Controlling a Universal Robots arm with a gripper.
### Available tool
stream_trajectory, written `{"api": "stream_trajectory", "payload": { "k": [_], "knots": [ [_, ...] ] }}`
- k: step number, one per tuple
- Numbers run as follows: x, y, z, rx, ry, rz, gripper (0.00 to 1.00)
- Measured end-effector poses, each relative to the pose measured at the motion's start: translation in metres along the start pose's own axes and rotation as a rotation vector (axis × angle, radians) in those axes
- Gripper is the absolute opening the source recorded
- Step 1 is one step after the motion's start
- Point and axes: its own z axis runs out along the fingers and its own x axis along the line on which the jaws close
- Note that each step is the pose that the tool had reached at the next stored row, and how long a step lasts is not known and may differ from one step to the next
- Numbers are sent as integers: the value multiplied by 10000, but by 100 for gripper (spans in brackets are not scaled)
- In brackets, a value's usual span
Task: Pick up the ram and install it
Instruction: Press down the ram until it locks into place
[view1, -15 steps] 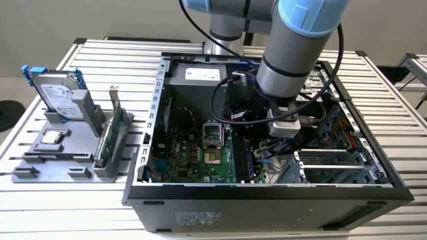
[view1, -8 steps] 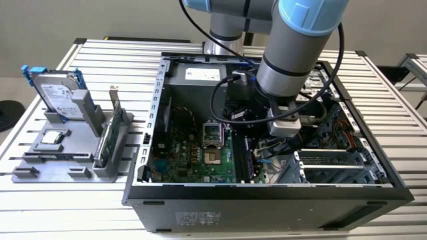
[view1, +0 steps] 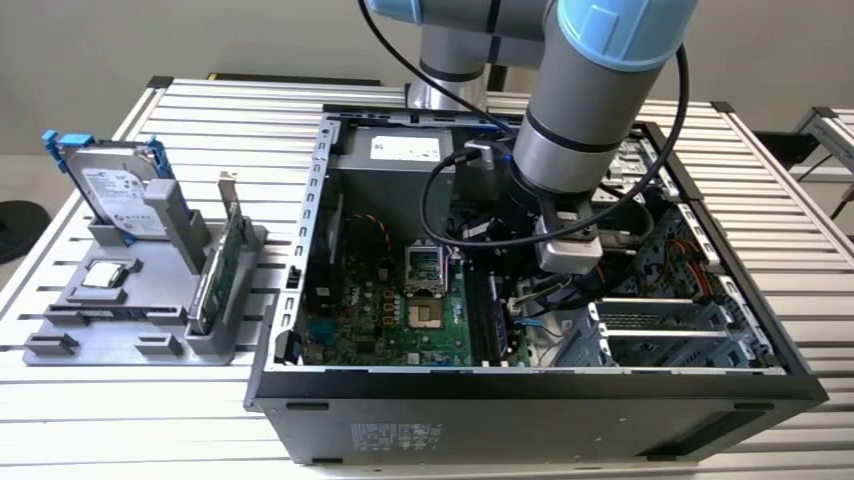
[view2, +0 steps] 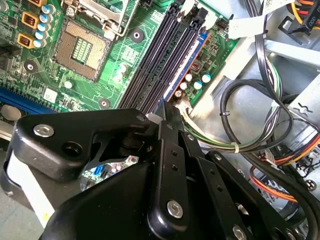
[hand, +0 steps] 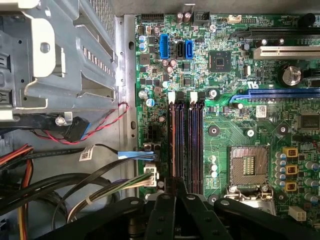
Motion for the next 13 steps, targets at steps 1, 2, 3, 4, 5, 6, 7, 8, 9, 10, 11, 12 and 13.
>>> {"api": "stream_trajectory", "payload": {
  "k": [1, 2, 3, 4, 5, 6, 7, 8, 9, 10, 11, 12, 13],
  "knots": [
    [0, 0, 0, 0, 0, -4, 0],
    [0, 0, 0, -4, 2, -98, 0],
    [0, 0, 0, -11, 4, -276, 0],
    [0, 0, 0, -18, 7, -460, 0],
    [0, 0, 0, -25, 9, -640, 0],
    [0, 0, 0, -31, 12, -824, 0],
    [0, 0, 0, -39, 15, -1010, 0],
    [0, 0, 0, -46, 17, -1184, 0],
    [0, 0, 0, -53, 20, -1369, 0],
    [0, 0, 0, -60, 23, -1549, 0],
    [0, 0, 0, -67, 26, -1733, 0],
    [0, 0, 0, -74, 28, -1919, 0],
    [0, 0, 0, -80, 31, -2093, 0]
  ]
}}
